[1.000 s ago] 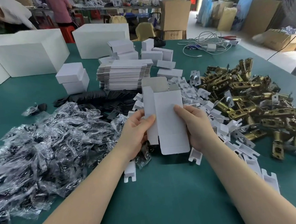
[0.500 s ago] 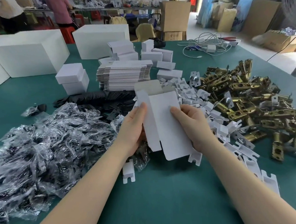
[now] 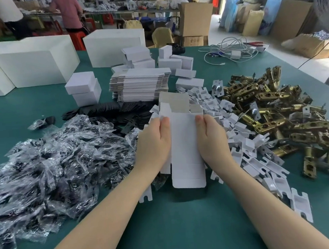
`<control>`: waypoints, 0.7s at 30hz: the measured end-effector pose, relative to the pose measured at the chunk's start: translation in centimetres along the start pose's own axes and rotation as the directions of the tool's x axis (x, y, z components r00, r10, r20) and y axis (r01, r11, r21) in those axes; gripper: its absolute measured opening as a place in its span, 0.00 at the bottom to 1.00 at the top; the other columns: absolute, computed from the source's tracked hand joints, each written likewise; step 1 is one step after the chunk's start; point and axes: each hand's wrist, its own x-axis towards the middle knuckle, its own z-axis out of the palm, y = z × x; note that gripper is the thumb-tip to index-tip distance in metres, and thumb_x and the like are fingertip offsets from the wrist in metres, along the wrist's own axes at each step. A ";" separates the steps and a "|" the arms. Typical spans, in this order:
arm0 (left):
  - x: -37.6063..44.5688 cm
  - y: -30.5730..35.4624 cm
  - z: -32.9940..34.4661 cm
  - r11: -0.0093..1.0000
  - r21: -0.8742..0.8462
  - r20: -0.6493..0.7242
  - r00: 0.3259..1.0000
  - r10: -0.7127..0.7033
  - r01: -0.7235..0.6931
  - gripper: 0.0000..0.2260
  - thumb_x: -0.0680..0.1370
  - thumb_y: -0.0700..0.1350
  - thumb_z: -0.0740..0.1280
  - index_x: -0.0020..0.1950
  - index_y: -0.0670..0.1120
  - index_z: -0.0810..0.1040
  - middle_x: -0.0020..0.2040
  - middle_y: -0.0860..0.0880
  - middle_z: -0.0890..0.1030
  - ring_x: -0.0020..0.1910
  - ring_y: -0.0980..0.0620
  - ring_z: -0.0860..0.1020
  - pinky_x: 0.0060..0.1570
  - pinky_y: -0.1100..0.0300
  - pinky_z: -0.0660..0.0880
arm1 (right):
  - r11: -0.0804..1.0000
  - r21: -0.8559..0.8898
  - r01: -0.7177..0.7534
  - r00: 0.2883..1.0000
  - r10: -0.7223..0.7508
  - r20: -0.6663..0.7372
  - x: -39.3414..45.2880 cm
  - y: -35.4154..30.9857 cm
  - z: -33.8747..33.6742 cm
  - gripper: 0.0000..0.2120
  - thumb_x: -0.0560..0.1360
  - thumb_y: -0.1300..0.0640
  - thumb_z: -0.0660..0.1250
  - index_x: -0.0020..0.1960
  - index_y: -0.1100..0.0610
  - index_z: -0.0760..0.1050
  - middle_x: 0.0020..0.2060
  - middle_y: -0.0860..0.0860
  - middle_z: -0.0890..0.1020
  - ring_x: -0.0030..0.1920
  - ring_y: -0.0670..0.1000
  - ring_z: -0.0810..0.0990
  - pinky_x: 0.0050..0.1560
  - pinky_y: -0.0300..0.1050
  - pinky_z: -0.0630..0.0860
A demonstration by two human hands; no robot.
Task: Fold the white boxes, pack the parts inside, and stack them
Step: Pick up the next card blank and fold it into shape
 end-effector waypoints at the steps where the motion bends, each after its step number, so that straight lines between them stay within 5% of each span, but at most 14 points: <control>1: 0.1 -0.1 -0.1 1.000 -0.002 0.018 1.000 -0.024 0.024 0.18 0.85 0.49 0.56 0.34 0.49 0.62 0.28 0.54 0.64 0.28 0.59 0.66 0.29 0.65 0.63 | 1.000 0.007 -0.008 1.000 0.007 0.010 0.0 -0.1 0.0 0.19 0.85 0.51 0.53 0.36 0.54 0.63 0.29 0.47 0.66 0.27 0.38 0.66 0.29 0.30 0.65; 5: 1.1 0.1 -0.8 0.963 -0.101 0.080 0.967 -0.243 0.250 0.11 0.84 0.53 0.56 0.47 0.50 0.72 0.40 0.56 0.75 0.37 0.65 0.74 0.37 0.72 0.67 | 0.983 0.128 -0.133 0.990 0.126 0.065 0.5 -0.9 -0.6 0.16 0.85 0.50 0.51 0.45 0.52 0.73 0.35 0.47 0.76 0.31 0.37 0.72 0.34 0.34 0.69; 8: 2.5 0.4 -1.4 0.797 -0.384 0.194 0.884 -0.425 0.467 0.14 0.84 0.50 0.54 0.59 0.46 0.76 0.54 0.44 0.82 0.52 0.48 0.81 0.51 0.49 0.78 | 0.912 0.356 -0.203 0.973 0.146 0.180 1.0 -1.7 -2.0 0.13 0.84 0.56 0.55 0.63 0.43 0.72 0.42 0.46 0.84 0.37 0.48 0.81 0.34 0.40 0.76; 12: 2.6 1.9 -1.8 0.602 -0.492 0.350 0.776 -0.524 0.628 0.14 0.83 0.49 0.54 0.63 0.51 0.76 0.47 0.47 0.84 0.41 0.50 0.83 0.34 0.55 0.79 | 0.979 0.060 0.196 0.941 -0.205 0.269 0.2 -1.9 -3.0 0.34 0.73 0.70 0.69 0.69 0.41 0.65 0.63 0.49 0.74 0.57 0.33 0.76 0.53 0.26 0.70; 15: 1.3 2.3 -1.7 0.591 -0.495 0.412 0.771 -0.486 0.637 0.13 0.83 0.53 0.55 0.61 0.52 0.77 0.51 0.47 0.85 0.47 0.48 0.85 0.39 0.54 0.81 | 0.947 -0.057 0.317 0.921 -0.293 0.258 -0.5 -1.1 -2.7 0.33 0.70 0.70 0.73 0.71 0.52 0.69 0.72 0.55 0.67 0.72 0.50 0.64 0.65 0.23 0.56; 18: 0.0 2.0 -2.2 0.707 -0.450 0.345 0.837 -0.426 0.545 0.15 0.84 0.54 0.54 0.68 0.56 0.72 0.58 0.53 0.83 0.49 0.53 0.84 0.43 0.54 0.82 | 0.942 -0.033 0.333 0.940 -0.330 0.086 -0.8 -0.8 -2.4 0.23 0.71 0.65 0.75 0.64 0.59 0.74 0.65 0.51 0.71 0.68 0.48 0.67 0.68 0.30 0.62; 21: -0.7 0.9 -3.0 0.964 -0.141 0.148 0.967 -0.206 0.227 0.24 0.84 0.48 0.57 0.79 0.54 0.57 0.67 0.59 0.64 0.64 0.69 0.67 0.66 0.64 0.67 | 0.952 0.085 0.293 0.956 -0.295 0.003 -0.6 -0.6 -2.4 0.17 0.74 0.64 0.73 0.61 0.61 0.73 0.53 0.37 0.77 0.57 0.37 0.75 0.56 0.34 0.73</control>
